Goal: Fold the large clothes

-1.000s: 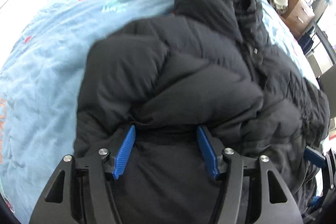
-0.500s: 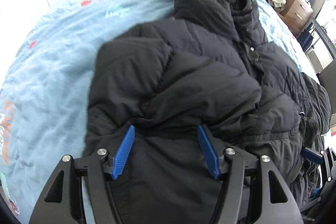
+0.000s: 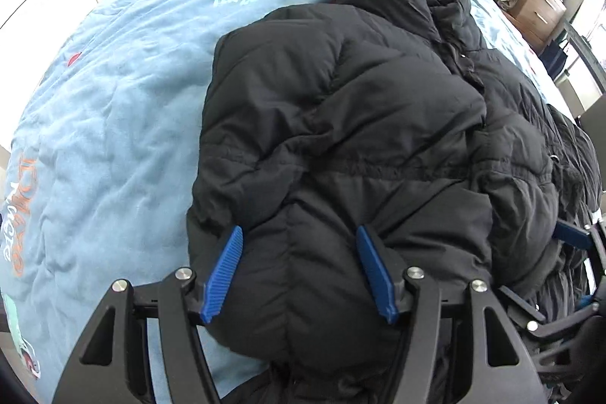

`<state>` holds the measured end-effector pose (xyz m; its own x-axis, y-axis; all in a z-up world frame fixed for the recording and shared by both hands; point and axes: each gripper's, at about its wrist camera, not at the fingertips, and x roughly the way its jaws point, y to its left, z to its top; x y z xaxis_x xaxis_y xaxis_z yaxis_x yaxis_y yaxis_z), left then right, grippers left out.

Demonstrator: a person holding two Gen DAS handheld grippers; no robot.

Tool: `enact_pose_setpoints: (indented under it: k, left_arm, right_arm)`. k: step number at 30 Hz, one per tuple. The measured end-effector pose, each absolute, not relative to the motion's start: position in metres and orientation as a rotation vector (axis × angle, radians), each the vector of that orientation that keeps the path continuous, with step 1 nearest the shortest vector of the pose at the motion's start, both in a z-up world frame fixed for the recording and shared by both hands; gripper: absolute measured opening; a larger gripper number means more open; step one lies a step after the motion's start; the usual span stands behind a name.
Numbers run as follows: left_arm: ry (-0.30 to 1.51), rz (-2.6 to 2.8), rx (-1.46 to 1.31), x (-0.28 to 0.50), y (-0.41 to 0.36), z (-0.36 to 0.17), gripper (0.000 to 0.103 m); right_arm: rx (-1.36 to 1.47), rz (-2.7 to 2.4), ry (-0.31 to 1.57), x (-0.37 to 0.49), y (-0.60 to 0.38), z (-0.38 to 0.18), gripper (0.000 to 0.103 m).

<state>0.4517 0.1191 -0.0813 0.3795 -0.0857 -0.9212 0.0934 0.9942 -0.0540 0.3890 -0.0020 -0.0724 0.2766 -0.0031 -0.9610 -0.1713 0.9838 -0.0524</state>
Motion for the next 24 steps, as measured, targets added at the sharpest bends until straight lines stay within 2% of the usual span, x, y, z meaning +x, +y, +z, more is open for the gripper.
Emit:
enact_pose_setpoints:
  k: [6,17,24]
  left_arm:
    - [1.165,-0.085,-0.036,0.436,0.126,-0.043,0.061]
    - [1.103,-0.052,-0.062,0.390,0.105,0.052,0.061]
    - [1.066,-0.054,-0.046,0.369,0.082,0.091,0.061]
  right_arm:
    - [-0.169,0.069,1.308,0.375,-0.018,-0.043,0.102]
    - [-0.104,0.022,1.174,0.339,-0.071,0.081,0.102]
    - [-0.058,0.005,1.113,0.331,-0.104,0.115,0.102]
